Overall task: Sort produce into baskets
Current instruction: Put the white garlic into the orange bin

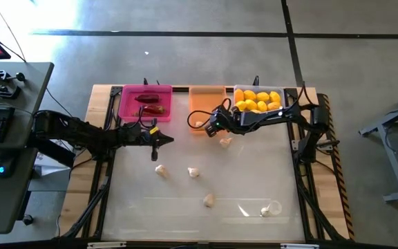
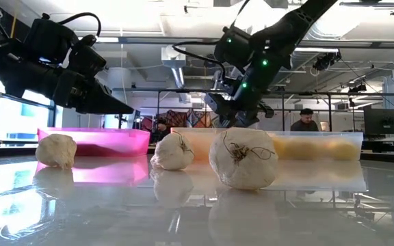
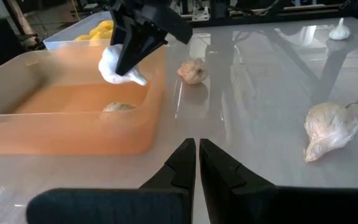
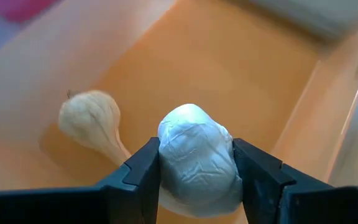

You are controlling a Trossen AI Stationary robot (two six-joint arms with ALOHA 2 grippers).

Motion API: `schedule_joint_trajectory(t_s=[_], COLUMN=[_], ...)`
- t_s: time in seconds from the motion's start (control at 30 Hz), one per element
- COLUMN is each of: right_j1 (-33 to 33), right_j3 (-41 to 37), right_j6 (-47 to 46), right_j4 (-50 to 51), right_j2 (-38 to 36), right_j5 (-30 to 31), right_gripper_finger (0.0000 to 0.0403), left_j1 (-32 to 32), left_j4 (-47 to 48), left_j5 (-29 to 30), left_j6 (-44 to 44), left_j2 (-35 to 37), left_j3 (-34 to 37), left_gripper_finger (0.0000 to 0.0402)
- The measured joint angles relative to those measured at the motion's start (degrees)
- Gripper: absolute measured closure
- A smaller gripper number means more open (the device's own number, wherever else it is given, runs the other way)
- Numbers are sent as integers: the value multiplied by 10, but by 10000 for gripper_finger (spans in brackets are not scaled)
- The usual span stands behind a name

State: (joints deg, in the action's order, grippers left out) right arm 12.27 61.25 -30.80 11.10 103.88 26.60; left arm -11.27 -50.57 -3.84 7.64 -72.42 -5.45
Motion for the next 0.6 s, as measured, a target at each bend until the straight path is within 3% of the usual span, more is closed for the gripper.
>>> schedule_joint_trajectory(t_s=[0.3,0.6], right_j1=[13,8], right_j3=[-7,-7], right_j6=[38,99], right_j4=[-3,-21], right_j2=[0,0], right_j5=[-18,-13], right_gripper_finger=[241,159], left_j1=[0,0], left_j4=[0,1], left_j5=[0,0], left_j6=[0,0], left_j2=[0,0], left_j3=[0,0], left_gripper_finger=[392,392])
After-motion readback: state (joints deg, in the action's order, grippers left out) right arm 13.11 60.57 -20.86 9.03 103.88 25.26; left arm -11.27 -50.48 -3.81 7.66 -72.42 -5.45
